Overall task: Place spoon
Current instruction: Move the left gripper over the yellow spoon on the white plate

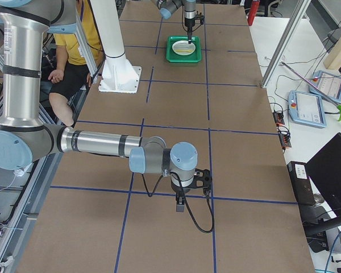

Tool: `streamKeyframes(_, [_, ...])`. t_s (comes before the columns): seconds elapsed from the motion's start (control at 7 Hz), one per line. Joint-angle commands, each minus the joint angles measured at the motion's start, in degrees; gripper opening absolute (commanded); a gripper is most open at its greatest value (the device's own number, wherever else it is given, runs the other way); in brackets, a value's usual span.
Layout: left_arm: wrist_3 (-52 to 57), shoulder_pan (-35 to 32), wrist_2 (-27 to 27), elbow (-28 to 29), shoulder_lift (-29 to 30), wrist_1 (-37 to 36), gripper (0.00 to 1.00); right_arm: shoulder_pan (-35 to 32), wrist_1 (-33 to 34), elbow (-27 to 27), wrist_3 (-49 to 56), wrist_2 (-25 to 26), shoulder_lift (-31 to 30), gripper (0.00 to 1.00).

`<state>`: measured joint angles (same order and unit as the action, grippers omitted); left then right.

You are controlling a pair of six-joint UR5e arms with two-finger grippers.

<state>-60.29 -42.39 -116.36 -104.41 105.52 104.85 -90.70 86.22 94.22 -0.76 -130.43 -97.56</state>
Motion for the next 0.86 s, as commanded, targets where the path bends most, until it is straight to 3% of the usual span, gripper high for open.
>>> streamKeyframes(0.0, [-0.6, 1.2, 0.9, 2.7, -0.5, 3.9, 0.52, 0.0, 0.0, 0.0, 0.0, 0.0, 0.0, 1.0])
streamKeyframes(0.71, [-1.3, 4.2, 1.7, 2.9, -3.7, 3.9, 0.51, 0.0, 0.0, 0.0, 0.0, 0.0, 0.0, 1.0])
